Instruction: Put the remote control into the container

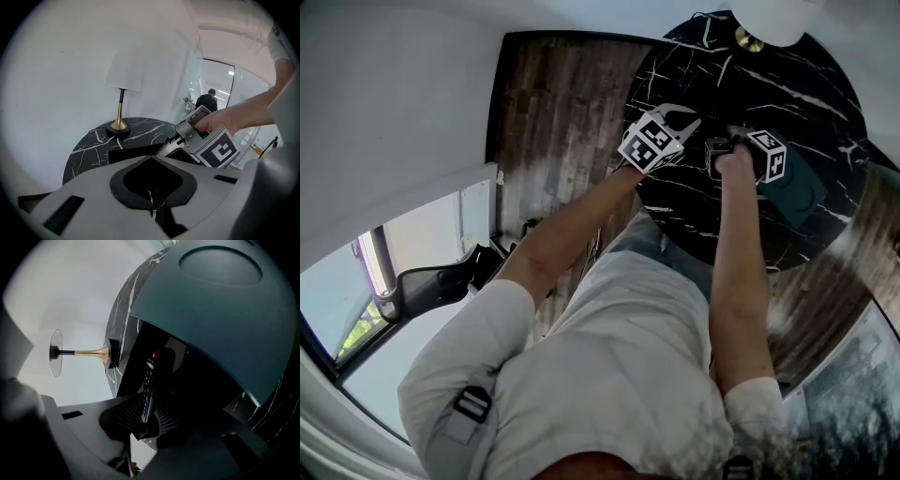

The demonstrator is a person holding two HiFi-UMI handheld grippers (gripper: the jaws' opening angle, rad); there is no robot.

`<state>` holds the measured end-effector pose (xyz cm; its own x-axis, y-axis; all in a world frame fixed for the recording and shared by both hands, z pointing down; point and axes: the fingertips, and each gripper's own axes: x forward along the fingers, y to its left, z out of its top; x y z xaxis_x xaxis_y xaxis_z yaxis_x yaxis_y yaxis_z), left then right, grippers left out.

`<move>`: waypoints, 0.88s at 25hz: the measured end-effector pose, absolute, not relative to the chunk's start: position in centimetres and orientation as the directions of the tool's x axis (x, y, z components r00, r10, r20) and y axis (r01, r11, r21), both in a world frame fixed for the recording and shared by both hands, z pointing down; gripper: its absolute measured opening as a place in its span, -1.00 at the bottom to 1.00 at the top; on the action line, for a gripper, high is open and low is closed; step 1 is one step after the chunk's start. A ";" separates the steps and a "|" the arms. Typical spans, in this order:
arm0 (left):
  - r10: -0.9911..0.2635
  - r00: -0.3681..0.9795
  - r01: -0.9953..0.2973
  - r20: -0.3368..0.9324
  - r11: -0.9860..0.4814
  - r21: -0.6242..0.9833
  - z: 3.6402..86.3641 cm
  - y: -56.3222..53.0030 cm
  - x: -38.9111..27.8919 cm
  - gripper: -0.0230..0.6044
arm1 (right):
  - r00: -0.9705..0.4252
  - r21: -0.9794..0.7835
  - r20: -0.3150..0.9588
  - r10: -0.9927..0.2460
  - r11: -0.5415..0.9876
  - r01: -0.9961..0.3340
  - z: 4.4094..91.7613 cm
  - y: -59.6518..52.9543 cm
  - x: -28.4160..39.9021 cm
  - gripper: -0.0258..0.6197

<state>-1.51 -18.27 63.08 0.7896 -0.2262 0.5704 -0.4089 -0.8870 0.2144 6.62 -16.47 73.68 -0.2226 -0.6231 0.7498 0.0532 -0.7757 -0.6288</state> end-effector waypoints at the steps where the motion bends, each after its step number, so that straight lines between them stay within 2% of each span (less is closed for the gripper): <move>1: -0.227 0.791 -0.408 0.568 -0.888 0.213 62.9 -18.0 -1.5 -0.91 | -0.228 -0.631 0.747 -0.624 -0.774 0.051 73.5 -16.2 6.5 -0.71; 6: -0.234 0.801 -0.404 0.551 -0.890 0.210 61.1 -16.7 -1.4 -0.91 | -0.254 -0.669 0.714 -0.652 -0.743 0.028 71.8 -15.1 5.5 -0.71; 13: -0.277 0.838 -0.430 0.469 -0.865 0.258 57.0 -13.7 -1.6 -0.91 | -0.304 -0.820 0.572 -0.762 -0.535 -0.203 64.8 -12.7 6.9 -0.71; 18: -0.287 0.888 -0.400 0.358 -0.866 0.300 51.7 -10.6 -0.7 -0.91 | -0.336 -0.850 0.394 -0.855 -0.201 -0.487 54.3 -9.9 7.0 -0.71; 20: -0.300 0.911 -0.381 0.281 -0.874 0.302 48.6 -9.4 -0.2 -0.91 | -0.327 -0.747 0.348 -0.879 -0.049 -0.663 50.3 -8.2 7.0 -0.71; 22: -0.318 0.928 -0.365 0.195 -0.882 0.300 45.4 -8.3 0.1 -0.91 | -0.299 -0.565 0.332 -0.894 0.066 -0.823 47.1 -6.1 7.1 -0.71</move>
<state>0.09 -8.31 45.41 0.9280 -0.3177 0.1945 -0.3647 -0.8816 0.2998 7.11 -6.08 47.05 -0.2995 -0.8945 0.3320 -0.8226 0.0657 -0.5648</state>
